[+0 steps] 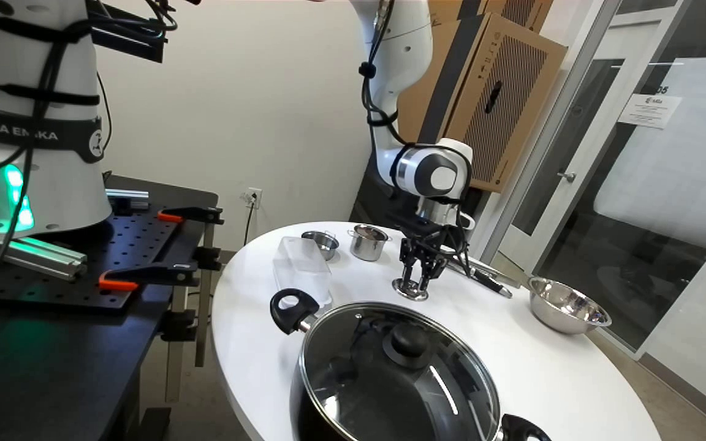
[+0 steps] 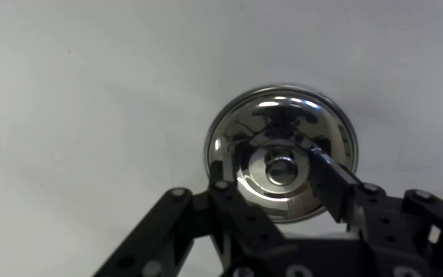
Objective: Pick up the silver lid from the table and put it on the small silver pot
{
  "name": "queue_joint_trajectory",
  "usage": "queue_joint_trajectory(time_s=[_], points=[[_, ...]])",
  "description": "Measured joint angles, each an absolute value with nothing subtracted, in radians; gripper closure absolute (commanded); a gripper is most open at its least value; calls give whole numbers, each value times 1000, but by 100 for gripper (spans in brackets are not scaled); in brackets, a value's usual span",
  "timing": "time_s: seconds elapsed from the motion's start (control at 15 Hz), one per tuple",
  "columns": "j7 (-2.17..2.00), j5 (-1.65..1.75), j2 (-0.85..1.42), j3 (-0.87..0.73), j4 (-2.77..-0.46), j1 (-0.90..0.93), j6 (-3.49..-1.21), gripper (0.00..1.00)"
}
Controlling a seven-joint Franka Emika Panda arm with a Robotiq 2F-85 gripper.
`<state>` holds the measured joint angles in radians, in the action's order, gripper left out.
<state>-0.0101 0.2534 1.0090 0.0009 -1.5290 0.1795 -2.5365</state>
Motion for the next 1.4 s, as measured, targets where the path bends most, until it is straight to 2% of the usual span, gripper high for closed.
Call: queue_joint_trajectory(time_s=[0.2,0.27,0.4,1.0,1.4], points=[[-18,253,1010,1,-1523,180,-2535,99],[-20,253,1010,1,-1520,180,-2534,100],[-21,252,1012,1,-1513,180,-2531,95],[-14,252,999,12,-1521,181,-2530,95],[91,258,815,42,-1706,180,-2532,95]])
